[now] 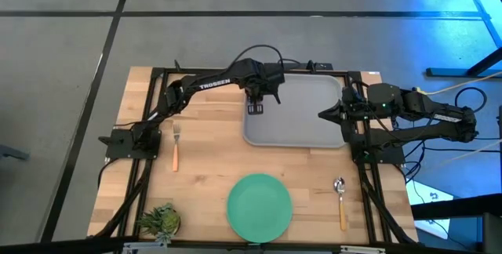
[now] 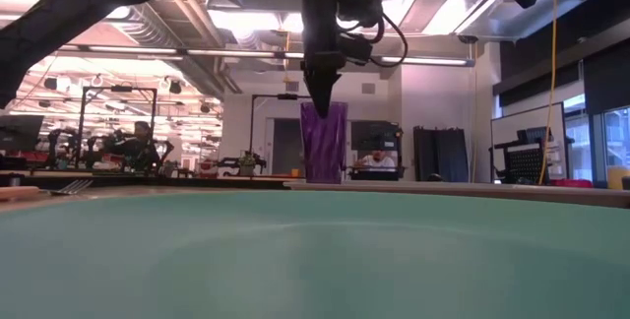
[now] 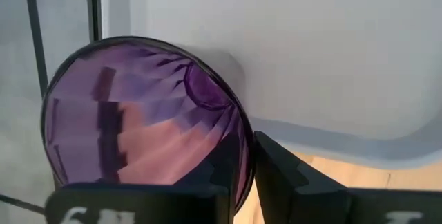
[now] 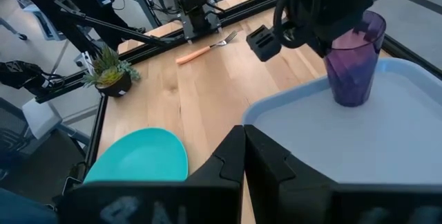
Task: Pick and place plate/cup/fork/spoon on tray
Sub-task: Put the purple cup on the top left of the gray tray
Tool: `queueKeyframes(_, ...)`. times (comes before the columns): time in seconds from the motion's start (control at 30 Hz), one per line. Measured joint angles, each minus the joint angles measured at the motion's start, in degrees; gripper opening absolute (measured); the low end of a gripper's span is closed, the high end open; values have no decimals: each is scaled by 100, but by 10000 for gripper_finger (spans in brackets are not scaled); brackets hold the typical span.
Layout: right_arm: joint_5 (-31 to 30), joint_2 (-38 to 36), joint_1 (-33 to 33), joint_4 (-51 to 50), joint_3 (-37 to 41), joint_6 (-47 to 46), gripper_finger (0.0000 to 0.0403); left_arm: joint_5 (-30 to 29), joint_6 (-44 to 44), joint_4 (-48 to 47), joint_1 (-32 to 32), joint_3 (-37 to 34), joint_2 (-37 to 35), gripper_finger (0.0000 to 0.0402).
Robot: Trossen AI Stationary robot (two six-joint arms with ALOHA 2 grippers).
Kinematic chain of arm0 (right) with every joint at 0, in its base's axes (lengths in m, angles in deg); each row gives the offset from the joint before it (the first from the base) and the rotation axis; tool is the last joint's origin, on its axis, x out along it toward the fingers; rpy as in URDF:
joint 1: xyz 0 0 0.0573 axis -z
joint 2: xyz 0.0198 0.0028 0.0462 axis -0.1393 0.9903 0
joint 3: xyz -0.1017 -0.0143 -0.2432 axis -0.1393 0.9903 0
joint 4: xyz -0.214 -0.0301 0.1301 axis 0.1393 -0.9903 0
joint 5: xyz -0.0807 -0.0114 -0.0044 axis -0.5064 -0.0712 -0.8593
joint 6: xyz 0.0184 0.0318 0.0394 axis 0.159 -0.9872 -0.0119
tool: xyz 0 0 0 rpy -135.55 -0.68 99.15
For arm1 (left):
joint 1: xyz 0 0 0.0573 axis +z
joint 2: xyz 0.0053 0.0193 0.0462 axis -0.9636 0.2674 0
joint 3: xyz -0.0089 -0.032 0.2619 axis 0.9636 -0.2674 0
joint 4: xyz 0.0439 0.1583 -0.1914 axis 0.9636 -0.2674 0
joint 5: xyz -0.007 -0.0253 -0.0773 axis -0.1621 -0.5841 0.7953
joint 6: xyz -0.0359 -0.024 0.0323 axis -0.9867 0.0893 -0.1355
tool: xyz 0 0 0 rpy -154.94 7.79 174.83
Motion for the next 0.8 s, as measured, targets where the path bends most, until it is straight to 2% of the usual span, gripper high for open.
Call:
queueKeyframes(0.17, 1, -1, 0, 0, 0, 0, 13, -7, 3, -13, -79, 0, -2, 40)
queueKeyframes(0.53, 1, -1, 0, 0, 0, 2, 13, -815, 239, -15, -221, 0, -13, 41)
queueKeyframes(0.8, 0, -1, -1, 0, 0, 2, 13, -812, 255, -52, -264, 190, -107, 41)
